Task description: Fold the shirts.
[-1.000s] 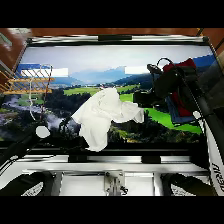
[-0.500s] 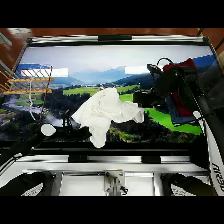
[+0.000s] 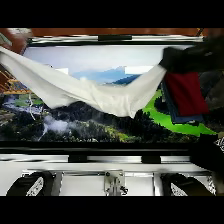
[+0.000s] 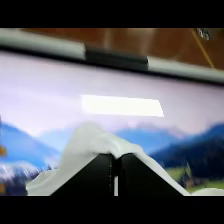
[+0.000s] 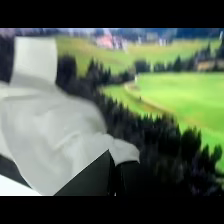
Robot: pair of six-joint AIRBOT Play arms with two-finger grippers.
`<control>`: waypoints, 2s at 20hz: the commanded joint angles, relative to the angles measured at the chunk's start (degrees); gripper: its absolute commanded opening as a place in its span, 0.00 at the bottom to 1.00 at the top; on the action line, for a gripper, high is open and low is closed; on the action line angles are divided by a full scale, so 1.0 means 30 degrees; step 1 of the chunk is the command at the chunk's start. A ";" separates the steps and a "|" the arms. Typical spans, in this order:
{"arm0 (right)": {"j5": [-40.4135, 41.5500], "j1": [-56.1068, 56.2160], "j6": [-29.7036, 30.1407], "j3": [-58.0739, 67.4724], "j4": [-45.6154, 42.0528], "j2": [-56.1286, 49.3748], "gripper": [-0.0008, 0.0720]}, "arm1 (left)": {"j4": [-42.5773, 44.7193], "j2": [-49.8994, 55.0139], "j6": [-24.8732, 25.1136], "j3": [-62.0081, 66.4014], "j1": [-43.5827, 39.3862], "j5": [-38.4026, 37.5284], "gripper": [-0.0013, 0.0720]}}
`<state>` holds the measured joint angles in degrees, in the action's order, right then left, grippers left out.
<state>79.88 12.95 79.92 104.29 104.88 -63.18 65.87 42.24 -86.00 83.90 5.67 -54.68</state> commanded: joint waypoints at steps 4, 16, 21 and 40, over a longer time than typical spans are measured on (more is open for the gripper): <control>-0.2113 -0.0532 -0.0124 0.2353 -0.0583 0.5464 0.09 | 0.1705 -0.0889 -0.0066 0.7912 0.3614 -0.2288 0.07; 0.8349 -0.0532 -0.3198 0.2273 -0.3315 0.6586 0.09 | 0.2754 -0.1341 -0.0073 0.7796 0.3577 -0.5974 0.07; 0.8306 -0.0532 -0.3410 -0.2943 -0.3373 0.6594 0.09 | 0.2062 -0.1486 -0.0066 0.3235 0.3570 -0.7898 0.07; -0.3810 -0.6798 0.0634 -1.5045 -0.0437 -0.0219 0.82 | -0.5523 0.0991 0.4532 -1.5664 -0.0415 0.1865 0.07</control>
<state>68.05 -2.92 71.99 56.90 97.89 -62.61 47.92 44.29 -73.21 38.20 4.23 -50.19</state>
